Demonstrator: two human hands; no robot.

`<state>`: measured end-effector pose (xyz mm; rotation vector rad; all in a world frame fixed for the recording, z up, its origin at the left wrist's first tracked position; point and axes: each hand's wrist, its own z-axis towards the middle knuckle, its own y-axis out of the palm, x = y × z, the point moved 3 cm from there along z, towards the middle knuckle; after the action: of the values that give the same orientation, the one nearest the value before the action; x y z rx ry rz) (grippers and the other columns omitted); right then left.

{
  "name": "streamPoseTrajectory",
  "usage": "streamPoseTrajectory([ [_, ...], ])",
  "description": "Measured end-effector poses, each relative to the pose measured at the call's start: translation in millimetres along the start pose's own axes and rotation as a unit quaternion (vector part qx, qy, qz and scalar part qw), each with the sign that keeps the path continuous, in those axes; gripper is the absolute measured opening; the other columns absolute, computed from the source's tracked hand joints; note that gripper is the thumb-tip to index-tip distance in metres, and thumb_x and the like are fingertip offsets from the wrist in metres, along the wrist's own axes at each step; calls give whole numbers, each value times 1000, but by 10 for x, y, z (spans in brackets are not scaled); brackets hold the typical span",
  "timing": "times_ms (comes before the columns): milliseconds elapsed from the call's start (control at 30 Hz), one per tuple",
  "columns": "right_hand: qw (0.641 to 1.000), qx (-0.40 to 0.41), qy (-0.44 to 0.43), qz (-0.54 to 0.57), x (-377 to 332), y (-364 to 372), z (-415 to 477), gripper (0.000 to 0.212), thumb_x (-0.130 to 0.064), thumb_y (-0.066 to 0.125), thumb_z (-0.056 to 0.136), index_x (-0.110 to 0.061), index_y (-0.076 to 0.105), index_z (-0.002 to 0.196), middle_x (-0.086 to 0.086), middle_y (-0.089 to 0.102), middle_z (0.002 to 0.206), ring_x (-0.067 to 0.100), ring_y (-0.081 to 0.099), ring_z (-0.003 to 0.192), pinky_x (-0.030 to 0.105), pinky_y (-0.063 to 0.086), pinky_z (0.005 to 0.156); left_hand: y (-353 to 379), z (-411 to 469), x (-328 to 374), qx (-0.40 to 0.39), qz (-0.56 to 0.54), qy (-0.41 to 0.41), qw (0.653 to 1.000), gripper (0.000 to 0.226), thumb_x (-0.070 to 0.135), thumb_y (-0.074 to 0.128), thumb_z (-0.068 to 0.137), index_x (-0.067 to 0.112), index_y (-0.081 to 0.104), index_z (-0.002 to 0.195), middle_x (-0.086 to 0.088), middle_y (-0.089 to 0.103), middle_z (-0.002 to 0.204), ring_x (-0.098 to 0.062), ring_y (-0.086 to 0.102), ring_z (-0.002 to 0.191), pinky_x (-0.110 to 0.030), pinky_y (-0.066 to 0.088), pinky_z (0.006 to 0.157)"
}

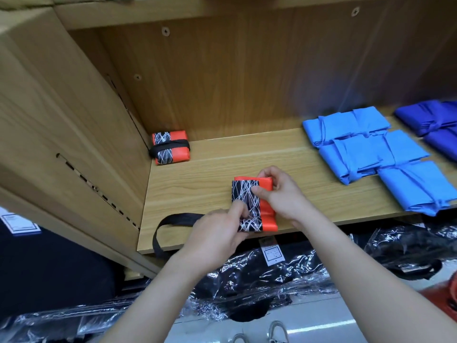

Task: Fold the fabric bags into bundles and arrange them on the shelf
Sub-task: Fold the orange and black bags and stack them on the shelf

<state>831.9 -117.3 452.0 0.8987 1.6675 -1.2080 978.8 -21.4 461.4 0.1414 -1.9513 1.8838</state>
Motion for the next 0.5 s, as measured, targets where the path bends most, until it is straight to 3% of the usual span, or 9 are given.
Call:
streamPoseTrajectory([
  [100,996,-22,-1,85,-57,41,-61,28,0,64,87,-26,56,87,1,59,85,15,55,75,29,48,67,-68,71,-20,5,-53,-1,999,36,45,59,92,34,26,102,4,68,99,-22,64,82,-39,49,77],
  [167,990,-38,-14,138,-132,49,-107,31,8,58,87,-23,61,92,2,61,87,14,56,76,24,47,64,-95,118,-7,28,-71,-4,997,38,45,60,91,31,28,104,6,65,97,-19,62,78,-37,49,75],
  [267,982,-22,3,186,-219,32,-177,36,9,52,86,-22,68,92,2,67,93,11,61,74,19,50,58,-101,182,-8,73,-155,-42,984,50,42,65,88,30,30,122,10,58,115,-12,60,95,-28,43,76],
  [367,978,13,21,207,-202,46,-255,34,3,48,82,-21,72,86,-2,72,87,10,62,69,17,47,57,-82,240,-5,87,-219,-87,968,77,39,66,88,34,17,147,7,34,126,-8,43,109,-27,38,90],
  [433,973,25,3,228,-180,73,-297,25,-8,49,81,-18,72,85,-2,73,91,11,64,76,21,48,64,-66,314,-11,62,-216,-109,968,79,36,65,90,26,17,151,1,33,133,-14,42,118,-27,36,96],
  [500,975,29,-28,220,-175,114,-313,21,-25,51,86,-15,69,87,-3,70,90,6,62,80,19,47,71,-41,387,-32,43,-202,-116,972,69,35,66,90,16,29,145,-4,42,134,-20,46,122,-25,36,94],
])
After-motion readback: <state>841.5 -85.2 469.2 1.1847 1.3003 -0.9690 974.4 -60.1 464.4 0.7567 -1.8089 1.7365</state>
